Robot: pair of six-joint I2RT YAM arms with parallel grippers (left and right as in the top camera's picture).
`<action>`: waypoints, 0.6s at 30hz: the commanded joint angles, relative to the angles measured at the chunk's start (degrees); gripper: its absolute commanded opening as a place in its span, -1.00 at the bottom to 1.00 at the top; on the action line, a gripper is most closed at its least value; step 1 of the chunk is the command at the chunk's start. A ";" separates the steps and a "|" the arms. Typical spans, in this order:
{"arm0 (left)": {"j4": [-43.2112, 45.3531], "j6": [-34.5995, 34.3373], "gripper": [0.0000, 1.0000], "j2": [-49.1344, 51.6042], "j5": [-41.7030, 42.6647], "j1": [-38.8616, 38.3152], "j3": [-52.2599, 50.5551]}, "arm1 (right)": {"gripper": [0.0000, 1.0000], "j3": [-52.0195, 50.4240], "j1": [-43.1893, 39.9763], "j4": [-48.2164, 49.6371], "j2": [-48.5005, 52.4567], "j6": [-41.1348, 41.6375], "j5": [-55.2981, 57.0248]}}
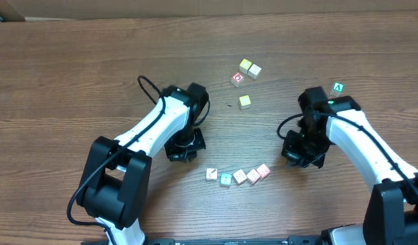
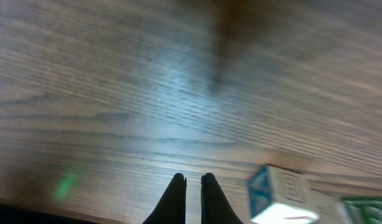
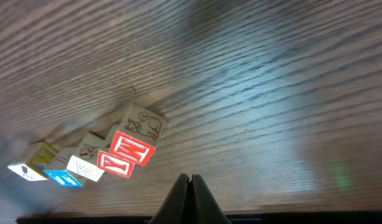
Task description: Flip 5 blocks
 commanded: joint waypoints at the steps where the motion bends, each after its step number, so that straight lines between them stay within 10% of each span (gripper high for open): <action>1: 1.86 0.85 -0.92 0.59 -0.28 -0.57 -2.82 | -0.92 -0.20 2.21 1.55 -1.22 2.32 -0.72; 18: 7.08 0.59 -0.91 0.59 3.54 -6.45 -5.11 | -0.92 -0.26 4.39 6.78 7.23 6.36 0.48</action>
